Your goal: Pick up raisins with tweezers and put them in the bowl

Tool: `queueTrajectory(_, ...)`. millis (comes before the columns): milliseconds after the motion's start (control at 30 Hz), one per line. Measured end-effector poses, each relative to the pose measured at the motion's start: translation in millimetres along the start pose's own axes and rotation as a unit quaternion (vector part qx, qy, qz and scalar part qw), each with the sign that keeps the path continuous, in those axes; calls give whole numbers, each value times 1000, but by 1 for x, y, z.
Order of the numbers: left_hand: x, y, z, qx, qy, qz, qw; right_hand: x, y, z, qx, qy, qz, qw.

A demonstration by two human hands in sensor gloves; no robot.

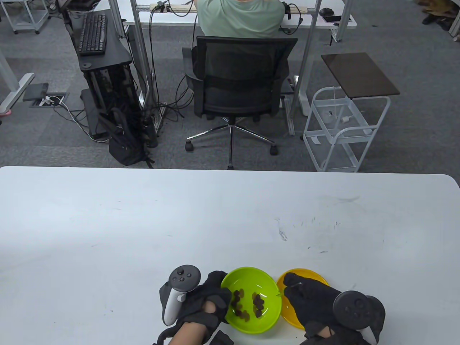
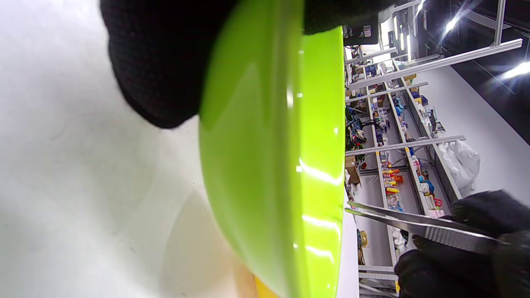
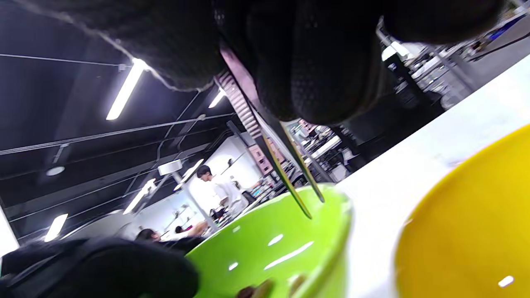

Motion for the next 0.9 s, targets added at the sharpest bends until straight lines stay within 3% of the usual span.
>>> queueTrajectory(200, -1, -1, 2, -1, -3, 6, 1000, -21, 0, -30, -50, -1, 17, 999)
queueTrajectory(367, -3, -1, 3, -1, -3, 13, 1000, -21, 2, -41, -55, -25, 10, 998)
queueTrajectory(900, -4, 0, 7, 5, 3, 13, 1000, -19, 1, -43, -61, -40, 12, 997)
Point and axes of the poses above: the tracker on the back of each hand, its own x axis roughly to the little-finger side, its own y axis roughly from the wrist to the fingertips, z = x × y, the point moved 4 cm from there along y, roughly from the wrist to the fingertips, and after that the axes turned 5 degrees about -x, right-handed, at the moved point
